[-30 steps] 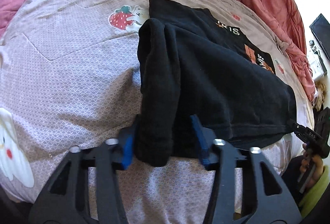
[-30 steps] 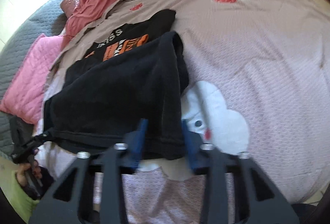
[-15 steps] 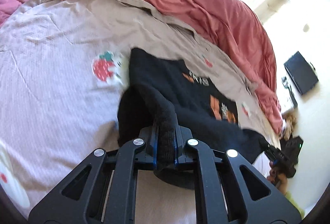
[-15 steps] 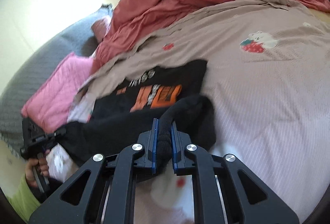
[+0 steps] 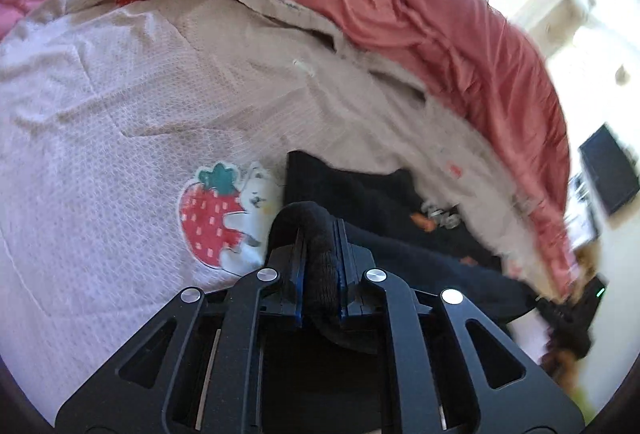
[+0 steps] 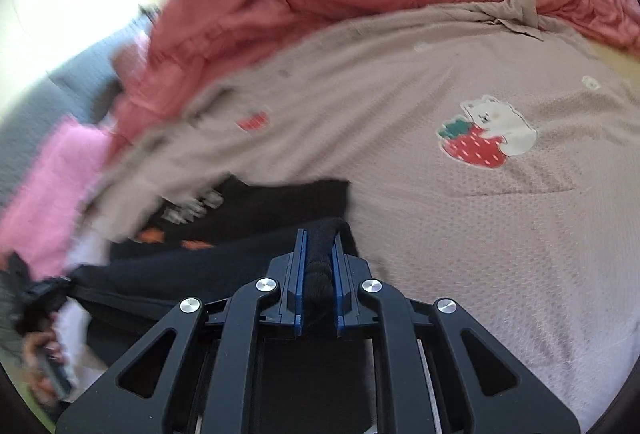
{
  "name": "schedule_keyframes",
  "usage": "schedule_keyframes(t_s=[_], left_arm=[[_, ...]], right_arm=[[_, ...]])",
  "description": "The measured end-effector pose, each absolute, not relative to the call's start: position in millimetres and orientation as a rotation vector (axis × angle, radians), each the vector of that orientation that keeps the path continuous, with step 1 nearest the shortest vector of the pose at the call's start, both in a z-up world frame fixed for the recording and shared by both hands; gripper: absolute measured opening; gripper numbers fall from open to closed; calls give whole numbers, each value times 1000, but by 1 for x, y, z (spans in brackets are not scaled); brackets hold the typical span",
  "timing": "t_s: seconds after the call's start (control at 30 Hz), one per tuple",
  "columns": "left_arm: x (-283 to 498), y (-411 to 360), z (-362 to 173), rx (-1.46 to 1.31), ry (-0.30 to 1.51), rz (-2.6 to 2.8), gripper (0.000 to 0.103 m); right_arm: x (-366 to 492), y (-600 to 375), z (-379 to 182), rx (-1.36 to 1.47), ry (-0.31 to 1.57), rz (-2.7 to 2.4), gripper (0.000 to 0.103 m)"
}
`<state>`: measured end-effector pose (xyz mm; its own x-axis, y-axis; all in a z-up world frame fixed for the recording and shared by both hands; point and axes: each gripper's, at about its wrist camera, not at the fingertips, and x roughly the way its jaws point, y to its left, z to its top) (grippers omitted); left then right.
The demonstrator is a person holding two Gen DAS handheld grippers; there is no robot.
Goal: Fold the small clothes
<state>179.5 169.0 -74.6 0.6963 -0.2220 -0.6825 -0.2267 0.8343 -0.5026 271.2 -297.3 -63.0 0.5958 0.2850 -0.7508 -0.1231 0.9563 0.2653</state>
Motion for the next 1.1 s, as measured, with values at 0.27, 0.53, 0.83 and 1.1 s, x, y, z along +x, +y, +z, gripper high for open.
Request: schedule_keyframes(t_s=[0.27, 0.53, 0.83, 1.1], left_arm=[[179, 159, -58, -436, 811, 90, 35], [161, 133, -15, -285, 736, 40, 59], [160, 134, -28, -306, 826, 52, 65], [163, 149, -34, -350, 860, 72, 66]], right_arm=[[256, -305, -64, 267, 893, 140, 63], [191, -282, -34, 120, 795, 207, 84], [152, -165, -56, -180, 872, 447, 84], [168, -97, -84, -269, 942, 469, 85]])
